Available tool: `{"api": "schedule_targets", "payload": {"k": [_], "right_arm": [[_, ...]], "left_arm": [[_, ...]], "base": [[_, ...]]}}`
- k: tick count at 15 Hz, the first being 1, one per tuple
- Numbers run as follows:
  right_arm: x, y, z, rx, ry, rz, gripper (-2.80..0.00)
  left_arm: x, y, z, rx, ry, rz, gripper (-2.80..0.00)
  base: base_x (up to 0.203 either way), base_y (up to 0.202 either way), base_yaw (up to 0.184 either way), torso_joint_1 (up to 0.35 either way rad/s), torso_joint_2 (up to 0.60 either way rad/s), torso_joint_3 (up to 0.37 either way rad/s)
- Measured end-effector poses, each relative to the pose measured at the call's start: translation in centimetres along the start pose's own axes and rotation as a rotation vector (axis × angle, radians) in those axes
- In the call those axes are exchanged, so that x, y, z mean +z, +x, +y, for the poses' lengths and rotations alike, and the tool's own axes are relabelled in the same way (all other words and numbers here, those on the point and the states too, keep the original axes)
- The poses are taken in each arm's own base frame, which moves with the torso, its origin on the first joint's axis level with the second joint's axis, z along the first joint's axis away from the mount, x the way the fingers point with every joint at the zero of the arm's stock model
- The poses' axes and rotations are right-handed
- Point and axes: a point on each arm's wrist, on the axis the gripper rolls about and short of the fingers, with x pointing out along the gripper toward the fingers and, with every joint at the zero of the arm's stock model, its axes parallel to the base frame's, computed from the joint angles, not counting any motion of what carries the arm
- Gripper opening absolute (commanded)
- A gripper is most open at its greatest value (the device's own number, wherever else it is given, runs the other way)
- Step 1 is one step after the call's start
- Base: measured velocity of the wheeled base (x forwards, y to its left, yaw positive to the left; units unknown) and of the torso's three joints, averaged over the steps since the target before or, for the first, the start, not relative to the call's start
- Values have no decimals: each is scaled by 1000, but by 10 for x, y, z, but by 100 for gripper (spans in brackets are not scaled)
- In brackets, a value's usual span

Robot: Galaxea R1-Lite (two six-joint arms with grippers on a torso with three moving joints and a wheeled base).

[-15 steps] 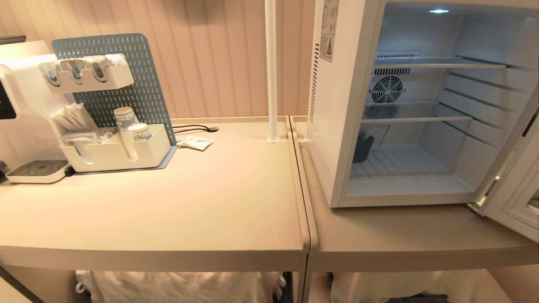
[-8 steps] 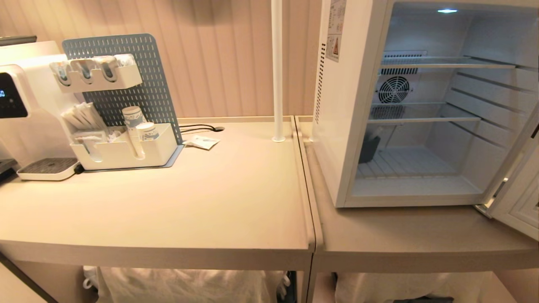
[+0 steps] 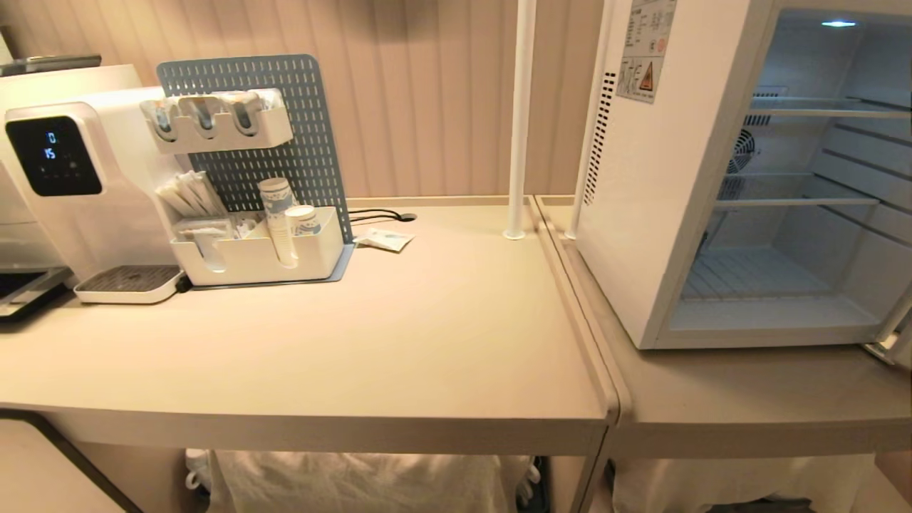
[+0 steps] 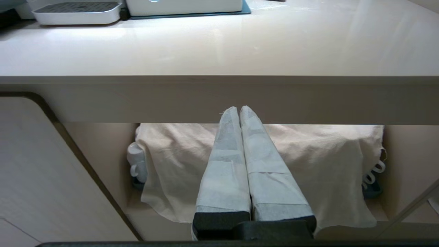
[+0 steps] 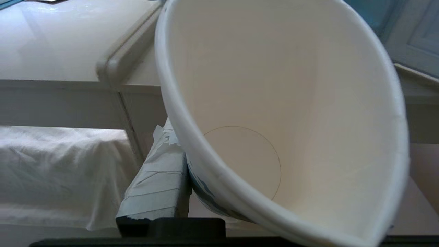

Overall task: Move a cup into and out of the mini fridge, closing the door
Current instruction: Place the paper cup on the table

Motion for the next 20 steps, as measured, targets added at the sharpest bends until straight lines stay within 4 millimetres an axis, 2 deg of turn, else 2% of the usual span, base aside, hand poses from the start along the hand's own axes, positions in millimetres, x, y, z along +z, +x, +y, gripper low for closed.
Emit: {"api": "schedule_targets", "payload": {"k": [20], "right_arm": [[0, 0, 0, 0, 0, 1, -280]], "left_arm": [[0, 0, 0, -1, -1, -1, -280]], "base": [[0, 193, 0, 2, 3, 2]]}}
